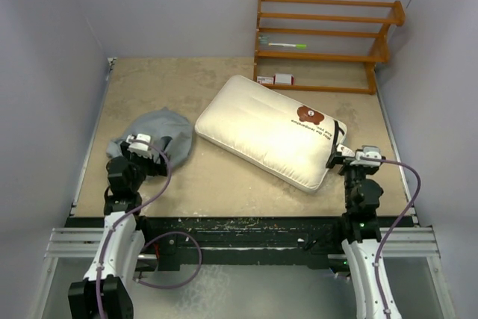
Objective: Remove the pillowcase from the pillow
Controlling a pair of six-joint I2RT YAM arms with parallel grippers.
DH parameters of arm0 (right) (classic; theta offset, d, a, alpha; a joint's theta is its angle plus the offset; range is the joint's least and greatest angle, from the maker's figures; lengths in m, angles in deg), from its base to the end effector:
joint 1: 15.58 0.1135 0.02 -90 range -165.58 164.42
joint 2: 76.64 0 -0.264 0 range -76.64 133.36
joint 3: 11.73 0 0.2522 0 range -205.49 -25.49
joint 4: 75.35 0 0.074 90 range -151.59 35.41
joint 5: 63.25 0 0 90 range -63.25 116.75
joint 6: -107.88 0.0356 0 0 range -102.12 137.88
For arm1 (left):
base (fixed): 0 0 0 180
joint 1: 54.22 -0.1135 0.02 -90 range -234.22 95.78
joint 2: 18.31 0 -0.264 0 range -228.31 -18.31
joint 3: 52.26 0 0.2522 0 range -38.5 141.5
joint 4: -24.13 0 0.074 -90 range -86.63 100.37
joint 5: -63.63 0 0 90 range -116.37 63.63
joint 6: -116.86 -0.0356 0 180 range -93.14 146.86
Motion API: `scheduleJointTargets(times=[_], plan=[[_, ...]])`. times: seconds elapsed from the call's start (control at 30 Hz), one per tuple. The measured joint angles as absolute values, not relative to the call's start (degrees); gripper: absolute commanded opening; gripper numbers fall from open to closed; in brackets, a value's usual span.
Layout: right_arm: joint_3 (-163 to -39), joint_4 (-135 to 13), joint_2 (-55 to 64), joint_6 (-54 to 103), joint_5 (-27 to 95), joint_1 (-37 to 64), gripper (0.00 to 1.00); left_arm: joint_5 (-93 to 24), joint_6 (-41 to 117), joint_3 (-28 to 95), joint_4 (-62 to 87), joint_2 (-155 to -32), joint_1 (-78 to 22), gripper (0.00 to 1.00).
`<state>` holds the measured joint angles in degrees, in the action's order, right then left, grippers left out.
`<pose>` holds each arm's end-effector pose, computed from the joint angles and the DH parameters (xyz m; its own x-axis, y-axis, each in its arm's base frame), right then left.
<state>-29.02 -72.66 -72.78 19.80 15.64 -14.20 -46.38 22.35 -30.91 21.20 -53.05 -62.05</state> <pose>0.1091 -0.0042 0.2101 0.1917 0.0375 -0.9807 0.1593 0.9848 0.0688 0.1518 0.0086 0.1753 -0.2620 0.0386 -0.9643 0.2186 0.9756 -0.0204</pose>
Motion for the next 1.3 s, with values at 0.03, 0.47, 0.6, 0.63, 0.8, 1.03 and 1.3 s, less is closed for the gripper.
scheduleJointTargets(times=[0.03, 0.47, 0.6, 0.63, 0.8, 1.03, 1.3], plan=[[-28.25, -73.36, -71.6, 19.27, 16.84, -14.2, 1.0, -45.68, 22.68, -30.91, 21.24, -52.72, -62.05, 0.99], [-27.12, -80.4, -59.05, 19.45, 21.12, -14.13, 1.0, -38.8, 25.06, -37.48, 18.97, -33.73, -62.03, 0.99], [-27.12, -80.79, -59.21, 20.02, 20.23, -14.13, 1.0, -38.6, 25.23, -36.68, 21.15, -46.19, -62.05, 0.99], [-27.12, -80.77, -59.47, 20.15, 20.18, -14.13, 1.0, -38.67, 25.19, -36.68, 20.69, -47.61, -62.05, 0.99], [-27.12, -81.03, -59.49, 20.34, 19.4, -14.13, 1.0, -39.02, 25.26, -36.81, 19.97, -40.51, -62.05, 0.99], [-27.12, -81.2, -59.34, 20.34, 18.78, -14.13, 1.0, -38.99, 25.26, -36.81, 21.57, -45.2, -62.05, 0.99], [-27.12, -81.2, -59.34, 20.34, 18.76, -14.13, 1.0, -39.19, 25.23, -36.81, 22.07, -45.66, -62.05, 0.99]])
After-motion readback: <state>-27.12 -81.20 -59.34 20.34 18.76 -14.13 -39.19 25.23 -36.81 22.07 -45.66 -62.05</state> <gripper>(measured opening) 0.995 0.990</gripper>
